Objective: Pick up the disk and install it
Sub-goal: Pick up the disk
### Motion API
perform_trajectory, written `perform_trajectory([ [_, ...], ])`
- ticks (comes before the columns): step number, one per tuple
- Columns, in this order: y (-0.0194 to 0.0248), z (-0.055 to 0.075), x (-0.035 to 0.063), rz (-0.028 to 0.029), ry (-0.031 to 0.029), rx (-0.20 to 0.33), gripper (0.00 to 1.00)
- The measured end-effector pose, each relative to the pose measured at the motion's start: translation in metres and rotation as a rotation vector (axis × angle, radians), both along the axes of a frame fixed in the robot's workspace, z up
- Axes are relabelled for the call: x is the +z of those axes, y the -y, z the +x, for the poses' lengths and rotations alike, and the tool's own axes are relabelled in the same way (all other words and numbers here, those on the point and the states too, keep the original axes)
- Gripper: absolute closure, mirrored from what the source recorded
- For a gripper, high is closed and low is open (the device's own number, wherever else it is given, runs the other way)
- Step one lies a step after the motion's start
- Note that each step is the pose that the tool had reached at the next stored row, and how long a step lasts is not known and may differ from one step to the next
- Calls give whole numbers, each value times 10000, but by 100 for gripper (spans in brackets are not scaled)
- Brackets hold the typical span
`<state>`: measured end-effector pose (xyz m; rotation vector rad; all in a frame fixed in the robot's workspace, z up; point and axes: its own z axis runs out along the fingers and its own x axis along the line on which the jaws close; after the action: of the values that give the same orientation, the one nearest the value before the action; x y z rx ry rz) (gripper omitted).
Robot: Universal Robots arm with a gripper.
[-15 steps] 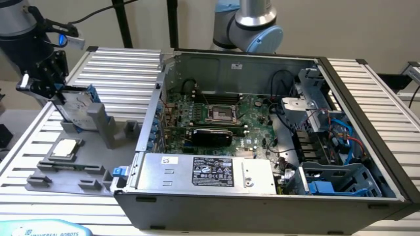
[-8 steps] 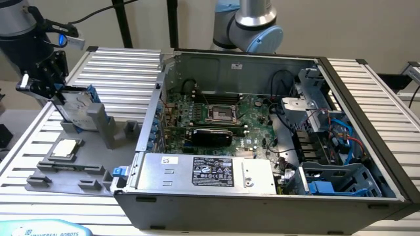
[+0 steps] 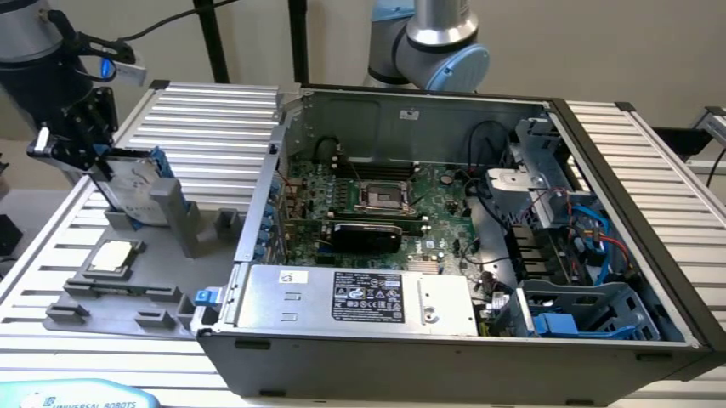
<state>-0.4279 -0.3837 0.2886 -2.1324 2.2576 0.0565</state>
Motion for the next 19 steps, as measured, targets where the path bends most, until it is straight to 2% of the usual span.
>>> perform_trajectory([
  [6,0,1,141,4,-1,0,67],
  [19,0,24,689,27,0,0,67],
])
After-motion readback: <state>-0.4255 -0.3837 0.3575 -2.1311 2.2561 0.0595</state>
